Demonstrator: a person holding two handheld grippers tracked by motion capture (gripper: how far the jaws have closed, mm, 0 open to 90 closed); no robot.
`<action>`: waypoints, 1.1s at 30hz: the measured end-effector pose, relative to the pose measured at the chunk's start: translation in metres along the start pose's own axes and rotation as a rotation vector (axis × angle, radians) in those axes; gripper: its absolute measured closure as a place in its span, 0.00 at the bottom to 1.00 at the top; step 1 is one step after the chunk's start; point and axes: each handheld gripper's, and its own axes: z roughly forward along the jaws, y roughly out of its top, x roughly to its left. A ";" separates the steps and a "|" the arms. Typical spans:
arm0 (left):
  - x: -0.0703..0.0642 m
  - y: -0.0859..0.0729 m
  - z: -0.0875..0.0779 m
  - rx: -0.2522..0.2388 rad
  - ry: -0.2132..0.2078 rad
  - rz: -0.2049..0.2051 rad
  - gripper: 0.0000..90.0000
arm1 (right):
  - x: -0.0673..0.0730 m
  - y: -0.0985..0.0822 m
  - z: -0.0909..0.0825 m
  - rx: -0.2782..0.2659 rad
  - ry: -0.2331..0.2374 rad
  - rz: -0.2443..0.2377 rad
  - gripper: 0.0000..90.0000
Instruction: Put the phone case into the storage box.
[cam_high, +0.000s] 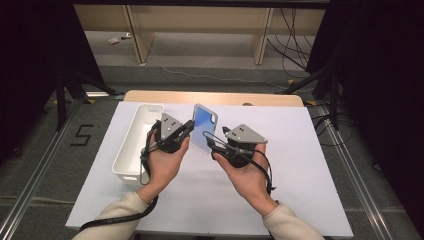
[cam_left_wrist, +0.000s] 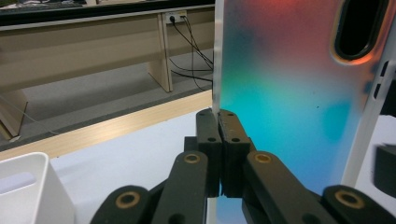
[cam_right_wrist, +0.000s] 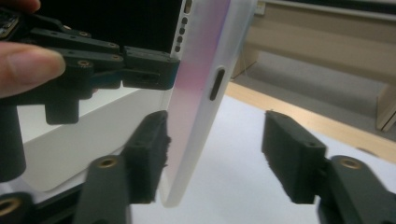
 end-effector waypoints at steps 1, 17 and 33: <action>0.001 0.000 0.000 0.000 0.004 0.004 0.98 | 0.001 0.000 -0.001 0.003 0.015 0.000 0.39; 0.020 0.008 -0.008 -0.028 0.047 -0.034 0.98 | -0.013 -0.008 -0.009 -0.089 0.086 -0.069 0.25; 0.039 0.013 -0.017 -0.053 0.092 -0.061 0.98 | -0.033 -0.010 -0.020 -0.121 0.074 -0.074 0.25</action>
